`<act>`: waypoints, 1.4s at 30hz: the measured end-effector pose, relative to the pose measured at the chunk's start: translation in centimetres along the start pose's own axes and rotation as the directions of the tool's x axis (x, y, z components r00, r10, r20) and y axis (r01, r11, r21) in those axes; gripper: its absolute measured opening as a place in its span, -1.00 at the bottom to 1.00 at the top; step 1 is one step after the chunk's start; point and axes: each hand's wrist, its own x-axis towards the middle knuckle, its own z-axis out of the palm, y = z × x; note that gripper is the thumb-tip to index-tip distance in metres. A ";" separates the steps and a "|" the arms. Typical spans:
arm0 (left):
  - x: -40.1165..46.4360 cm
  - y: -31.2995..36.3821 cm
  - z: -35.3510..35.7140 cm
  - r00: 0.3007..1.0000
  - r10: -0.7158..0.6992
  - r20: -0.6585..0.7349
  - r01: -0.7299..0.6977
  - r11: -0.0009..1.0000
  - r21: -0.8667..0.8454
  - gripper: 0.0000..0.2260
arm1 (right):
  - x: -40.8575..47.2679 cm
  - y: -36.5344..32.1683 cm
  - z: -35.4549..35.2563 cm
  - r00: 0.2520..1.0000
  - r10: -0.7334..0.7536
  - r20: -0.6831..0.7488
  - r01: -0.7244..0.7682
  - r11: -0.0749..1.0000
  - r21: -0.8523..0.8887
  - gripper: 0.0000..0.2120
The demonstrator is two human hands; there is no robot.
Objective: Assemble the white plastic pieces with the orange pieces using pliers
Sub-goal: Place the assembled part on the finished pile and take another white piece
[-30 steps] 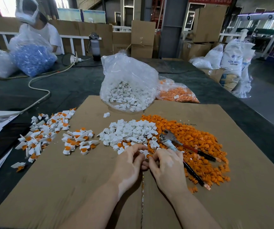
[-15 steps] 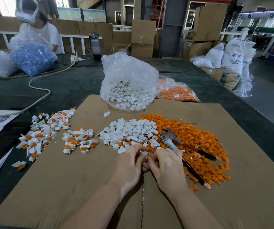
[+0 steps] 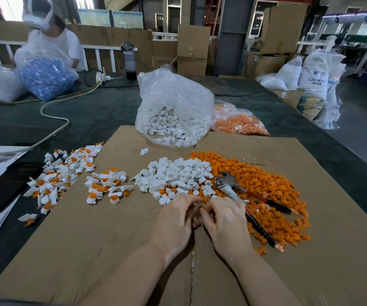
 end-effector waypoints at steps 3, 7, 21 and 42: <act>0.3 -0.1 0.1 0.987 -0.157 0.015 0.158 0.973 -0.169 -0.81 | 0.0 0.0 0.0 1.000 -0.015 -0.022 0.015 1.000 -0.003 -0.74; 1.0 -0.1 0.2 0.937 -0.347 0.051 0.334 0.839 -0.429 -0.80 | 0.0 0.0 0.0 0.997 -0.023 -0.073 0.026 0.999 0.039 -0.84; 1.0 -0.5 0.1 0.934 -0.348 0.082 0.344 0.811 -0.474 -0.76 | 0.0 -0.1 -0.3 0.999 -0.029 -0.020 0.031 0.993 0.114 -0.77; 1.3 -0.5 0.0 0.938 -0.338 0.079 0.329 0.792 -0.515 -0.90 | 0.3 0.0 -1.1 0.996 0.061 -0.060 -0.060 0.998 0.015 -0.71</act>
